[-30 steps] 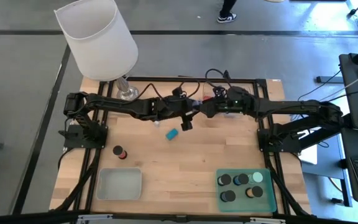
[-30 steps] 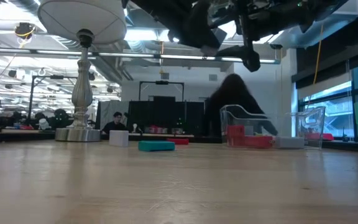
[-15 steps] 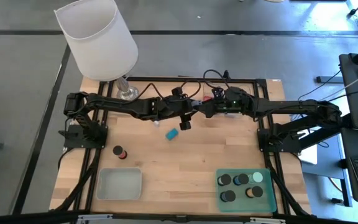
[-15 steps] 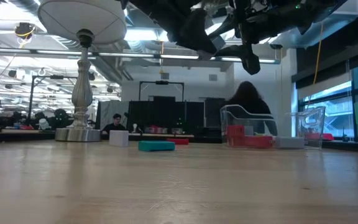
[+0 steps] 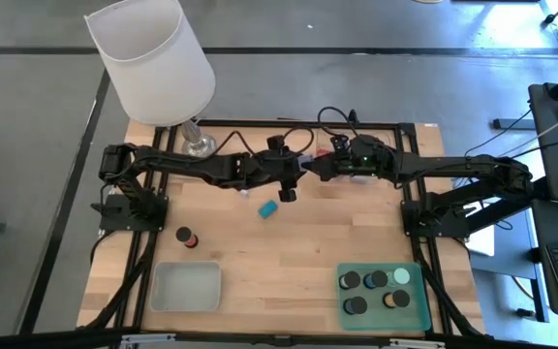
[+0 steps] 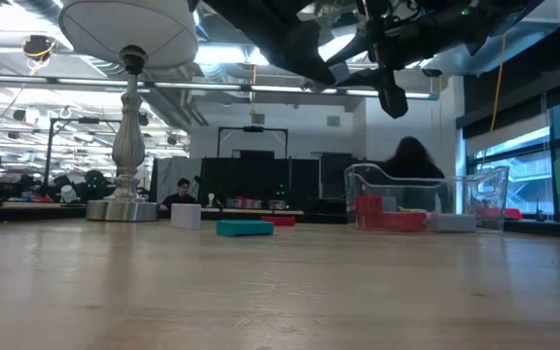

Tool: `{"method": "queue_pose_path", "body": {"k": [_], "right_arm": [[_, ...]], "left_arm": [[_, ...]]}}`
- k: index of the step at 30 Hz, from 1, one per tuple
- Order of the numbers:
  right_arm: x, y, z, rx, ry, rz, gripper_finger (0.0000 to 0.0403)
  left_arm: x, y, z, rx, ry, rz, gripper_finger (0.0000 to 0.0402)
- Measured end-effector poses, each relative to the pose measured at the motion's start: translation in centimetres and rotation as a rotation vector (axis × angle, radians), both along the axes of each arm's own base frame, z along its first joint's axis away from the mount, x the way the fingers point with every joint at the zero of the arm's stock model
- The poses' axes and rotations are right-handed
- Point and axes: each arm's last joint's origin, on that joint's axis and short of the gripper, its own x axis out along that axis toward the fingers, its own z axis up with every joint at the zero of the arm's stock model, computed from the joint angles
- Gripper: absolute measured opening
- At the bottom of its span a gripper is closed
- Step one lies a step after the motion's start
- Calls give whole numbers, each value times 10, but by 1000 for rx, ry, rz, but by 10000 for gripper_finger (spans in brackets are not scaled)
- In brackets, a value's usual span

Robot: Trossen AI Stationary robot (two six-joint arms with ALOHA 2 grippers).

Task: Pick & Place Office items
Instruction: Put the blue charger adapter into the transparent bin

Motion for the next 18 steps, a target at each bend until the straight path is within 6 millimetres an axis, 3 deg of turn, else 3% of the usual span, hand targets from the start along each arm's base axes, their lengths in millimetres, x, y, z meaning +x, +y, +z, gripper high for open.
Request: {"method": "queue_pose_path", "body": {"k": [11, 18], "right_arm": [[0, -2, 0, -11, 2, 20, 124], [-13, -27, -4, -39, 68, 53, 124]], "left_arm": [[1, -10, 4, -30, -44, -12, 277], [-1, -13, 3, 11, -35, 100, 286]]}}
